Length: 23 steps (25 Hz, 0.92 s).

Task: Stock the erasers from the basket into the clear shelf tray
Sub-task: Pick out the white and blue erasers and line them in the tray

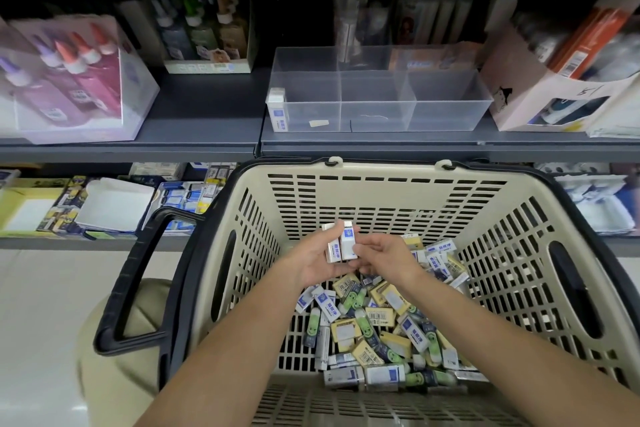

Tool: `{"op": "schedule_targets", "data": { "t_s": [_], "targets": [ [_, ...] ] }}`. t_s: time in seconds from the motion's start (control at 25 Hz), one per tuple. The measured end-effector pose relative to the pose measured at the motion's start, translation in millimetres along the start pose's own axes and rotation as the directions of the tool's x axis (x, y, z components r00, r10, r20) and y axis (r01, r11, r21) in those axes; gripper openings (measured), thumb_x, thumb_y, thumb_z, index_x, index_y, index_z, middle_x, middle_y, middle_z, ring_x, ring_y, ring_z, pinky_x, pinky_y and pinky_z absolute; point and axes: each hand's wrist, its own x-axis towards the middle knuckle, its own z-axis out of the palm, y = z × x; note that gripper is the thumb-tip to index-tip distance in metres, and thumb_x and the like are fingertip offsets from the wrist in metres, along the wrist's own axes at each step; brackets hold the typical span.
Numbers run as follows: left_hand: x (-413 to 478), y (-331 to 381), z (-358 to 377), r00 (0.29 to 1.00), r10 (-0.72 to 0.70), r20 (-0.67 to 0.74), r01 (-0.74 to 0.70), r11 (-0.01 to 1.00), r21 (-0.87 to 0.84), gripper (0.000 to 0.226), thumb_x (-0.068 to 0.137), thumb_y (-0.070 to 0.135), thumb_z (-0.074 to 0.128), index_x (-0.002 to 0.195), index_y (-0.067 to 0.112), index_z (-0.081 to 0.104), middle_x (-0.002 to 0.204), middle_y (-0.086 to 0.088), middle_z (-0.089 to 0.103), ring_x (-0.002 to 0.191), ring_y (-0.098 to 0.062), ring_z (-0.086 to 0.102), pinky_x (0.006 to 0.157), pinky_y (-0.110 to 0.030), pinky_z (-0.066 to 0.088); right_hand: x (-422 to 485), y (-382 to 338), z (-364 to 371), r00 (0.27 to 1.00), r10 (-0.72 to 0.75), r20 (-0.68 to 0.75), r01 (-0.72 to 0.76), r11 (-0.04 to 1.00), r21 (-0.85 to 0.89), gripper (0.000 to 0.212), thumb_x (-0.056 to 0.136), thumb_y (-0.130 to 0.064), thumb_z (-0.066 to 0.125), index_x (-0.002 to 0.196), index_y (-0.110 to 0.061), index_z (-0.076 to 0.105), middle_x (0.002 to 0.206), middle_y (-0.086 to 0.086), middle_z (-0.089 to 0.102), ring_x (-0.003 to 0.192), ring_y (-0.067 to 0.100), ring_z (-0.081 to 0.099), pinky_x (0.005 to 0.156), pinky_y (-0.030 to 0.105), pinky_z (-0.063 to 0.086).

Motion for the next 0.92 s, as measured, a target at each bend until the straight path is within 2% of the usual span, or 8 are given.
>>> {"op": "schedule_targets", "data": {
  "t_s": [0.12,0.2,0.28,0.36,0.44,0.52,0.76,0.92],
  "targets": [
    [-5,6,-7,0.999,0.021,-0.041,-0.022,1.0,-0.019,0.021,0.095,0.023,0.053,0.104,0.007,0.062,0.1,-0.012,0.068,0.089,-0.025,0.064,0.081,-0.041,0.053,4,1,2,0.999,0.0,-0.051,-0.005,0.994,-0.105,0.007,0.087,-0.017,0.064,0.084,-0.014,0.069,0.072,0.002,0.069,0.059,0.008,0.063,0.056,0.019,0.053],
    [-9,14,-17,0.982,0.058,-0.182,-0.064,0.998,-0.027,0.017,0.094,0.019,0.054,0.103,0.007,0.062,0.099,-0.01,0.068,0.092,-0.025,0.064,0.078,-0.041,0.053,11,6,10,0.998,-0.058,-0.024,0.045,0.927,-0.372,0.012,0.086,-0.024,0.064,0.077,-0.017,0.067,0.073,0.002,0.068,0.061,0.01,0.061,0.058,0.021,0.05],
    [-12,22,-29,0.936,0.103,-0.337,-0.113,0.993,-0.012,0.013,0.093,0.016,0.056,0.099,0.006,0.062,0.091,-0.01,0.067,0.091,-0.025,0.064,0.08,-0.041,0.052,17,14,28,0.979,-0.069,0.193,0.184,0.709,-0.68,0.018,0.085,-0.029,0.065,0.096,-0.015,0.068,0.098,0.005,0.069,0.081,0.014,0.062,0.07,0.022,0.05],
    [-15,24,-34,0.904,0.13,-0.408,-0.148,0.989,-0.013,0.007,0.092,0.014,0.058,0.089,0.008,0.061,0.083,-0.009,0.065,0.081,-0.022,0.063,0.077,-0.039,0.051,23,24,49,0.914,0.052,0.403,0.339,0.45,-0.827,0.048,0.084,-0.035,0.066,0.127,-0.019,0.053,0.126,0.006,0.054,0.109,0.022,0.055,0.088,0.031,0.048],
    [-18,22,-35,0.899,0.117,-0.423,-0.143,0.989,-0.031,0.007,0.091,0.013,0.061,0.085,0.009,0.06,0.078,-0.008,0.064,0.072,-0.019,0.061,0.067,-0.036,0.051,26,30,64,0.88,0.145,0.453,0.408,0.259,-0.875,0.064,0.083,-0.037,0.065,0.139,-0.024,0.038,0.132,0.009,0.043,0.119,0.028,0.046,0.094,0.038,0.045],
    [-19,17,-36,0.895,0.106,-0.434,-0.127,0.992,-0.021,0.007,0.09,0.014,0.062,0.085,0.01,0.06,0.077,-0.007,0.065,0.07,-0.018,0.061,0.065,-0.036,0.051,27,34,71,0.877,0.152,0.456,0.433,0.16,-0.887,0.055,0.084,-0.034,0.063,0.135,-0.024,0.043,0.127,0.009,0.043,0.117,0.029,0.046,0.093,0.039,0.045],
    [-16,9,-35,0.904,0.083,-0.419,-0.1,0.995,-0.018,0.004,0.089,0.012,0.062,0.086,0.01,0.06,0.08,-0.008,0.066,0.074,-0.018,0.064,0.071,-0.038,0.051,19,32,52,0.874,0.095,0.477,0.438,0.273,-0.856,0.015,0.086,-0.015,0.058,0.1,-0.013,0.053,0.103,0.007,0.059,0.092,0.025,0.055,0.071,0.031,0.043],
    [-16,7,-34,0.879,0.089,-0.468,-0.052,0.994,0.092,0.006,0.086,0.008,0.063,0.082,0.008,0.059,0.078,-0.008,0.064,0.075,-0.018,0.061,0.057,-0.032,0.05,13,9,24,0.955,0.01,0.296,0.213,0.671,-0.71,0.01,0.085,-0.022,0.065,0.086,-0.019,0.056,0.1,-0.001,0.058,0.092,0.019,0.059,0.08,0.032,0.047]
  ]
}}
